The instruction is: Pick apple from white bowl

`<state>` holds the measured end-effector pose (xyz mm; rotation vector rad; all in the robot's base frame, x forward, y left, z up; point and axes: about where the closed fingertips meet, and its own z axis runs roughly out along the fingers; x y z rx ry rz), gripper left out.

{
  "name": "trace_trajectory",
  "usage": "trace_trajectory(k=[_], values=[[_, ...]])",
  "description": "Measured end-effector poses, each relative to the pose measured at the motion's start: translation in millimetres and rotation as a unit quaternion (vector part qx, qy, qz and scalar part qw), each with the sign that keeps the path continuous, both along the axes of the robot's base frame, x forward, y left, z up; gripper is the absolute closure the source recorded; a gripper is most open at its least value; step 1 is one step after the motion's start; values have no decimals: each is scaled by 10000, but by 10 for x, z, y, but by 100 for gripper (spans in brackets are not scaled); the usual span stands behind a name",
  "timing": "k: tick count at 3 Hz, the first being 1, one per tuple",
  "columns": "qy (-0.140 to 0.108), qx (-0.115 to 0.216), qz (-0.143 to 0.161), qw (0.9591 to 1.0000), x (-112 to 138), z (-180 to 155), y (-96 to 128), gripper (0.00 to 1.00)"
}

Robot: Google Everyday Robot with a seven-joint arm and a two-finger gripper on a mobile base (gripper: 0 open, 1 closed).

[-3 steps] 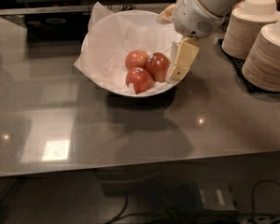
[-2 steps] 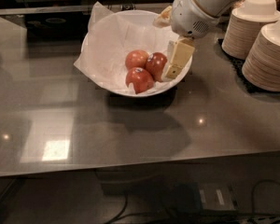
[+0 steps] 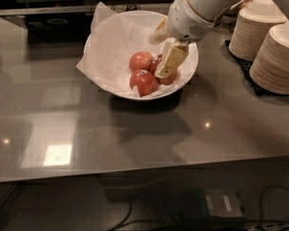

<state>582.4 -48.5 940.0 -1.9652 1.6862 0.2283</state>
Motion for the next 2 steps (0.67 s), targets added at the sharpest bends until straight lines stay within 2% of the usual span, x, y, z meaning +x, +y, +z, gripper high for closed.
trace_trajectory(k=[2], values=[[158, 29, 13, 9999, 58, -202, 44, 41]])
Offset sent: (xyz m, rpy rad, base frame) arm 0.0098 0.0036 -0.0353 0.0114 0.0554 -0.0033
